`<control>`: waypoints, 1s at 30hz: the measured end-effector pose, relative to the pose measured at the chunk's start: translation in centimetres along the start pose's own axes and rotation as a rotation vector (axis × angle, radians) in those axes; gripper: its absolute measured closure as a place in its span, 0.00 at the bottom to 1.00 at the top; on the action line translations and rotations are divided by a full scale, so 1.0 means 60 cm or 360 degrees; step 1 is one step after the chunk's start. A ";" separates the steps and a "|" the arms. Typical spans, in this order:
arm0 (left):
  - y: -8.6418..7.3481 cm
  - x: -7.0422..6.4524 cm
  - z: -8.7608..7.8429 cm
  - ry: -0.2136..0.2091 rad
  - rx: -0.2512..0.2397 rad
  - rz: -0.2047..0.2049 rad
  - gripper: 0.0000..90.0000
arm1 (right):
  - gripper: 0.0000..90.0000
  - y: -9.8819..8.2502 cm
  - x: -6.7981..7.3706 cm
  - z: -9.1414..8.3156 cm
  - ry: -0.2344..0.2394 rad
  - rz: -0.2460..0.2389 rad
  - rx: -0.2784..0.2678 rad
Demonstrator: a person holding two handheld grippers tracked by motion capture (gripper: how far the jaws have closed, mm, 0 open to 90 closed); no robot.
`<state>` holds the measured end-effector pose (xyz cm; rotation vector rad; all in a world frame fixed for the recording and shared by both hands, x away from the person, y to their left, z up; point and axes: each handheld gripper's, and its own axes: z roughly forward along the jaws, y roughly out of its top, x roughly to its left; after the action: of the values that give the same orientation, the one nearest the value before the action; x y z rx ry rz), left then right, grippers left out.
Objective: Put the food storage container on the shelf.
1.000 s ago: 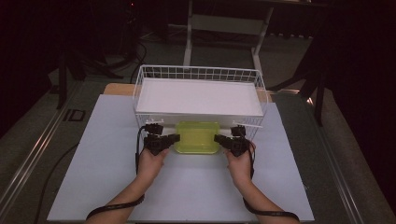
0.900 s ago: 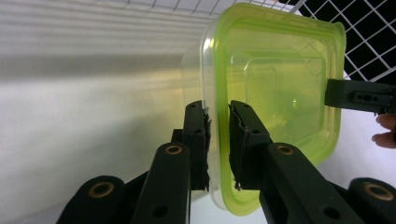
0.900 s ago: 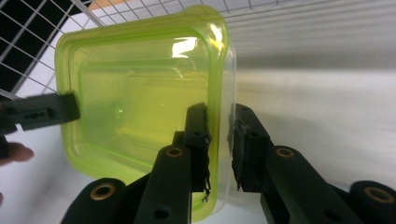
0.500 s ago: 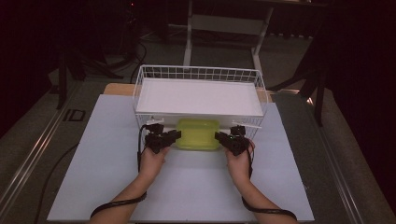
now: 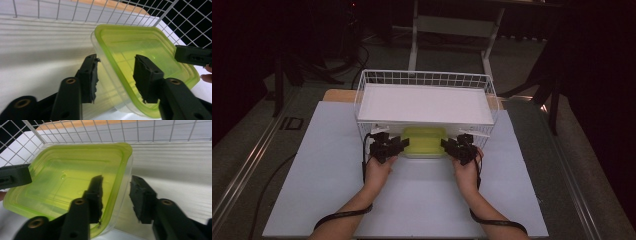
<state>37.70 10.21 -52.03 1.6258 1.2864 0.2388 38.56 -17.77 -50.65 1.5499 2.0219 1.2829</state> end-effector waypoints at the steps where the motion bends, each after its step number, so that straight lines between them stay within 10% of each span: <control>1: 0.001 -0.001 0.000 -0.0007 0.0000 0.0003 0.54 | 0.64 -0.001 0.000 -0.001 -0.0002 -0.0025 -0.0015; 10: 0.004 -0.013 -0.028 -0.0030 -0.0050 0.0021 0.50 | 0.55 -0.007 0.007 -0.023 0.0055 -0.0118 -0.0039; 30: -0.027 -0.054 -0.130 -0.0138 -0.0019 0.0307 0.45 | 0.56 -0.025 0.051 -0.090 0.0133 -0.0250 -0.0014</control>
<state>30.12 11.91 -48.28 1.7322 1.0619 0.2900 32.77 -17.65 -47.94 1.3243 2.1381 1.3133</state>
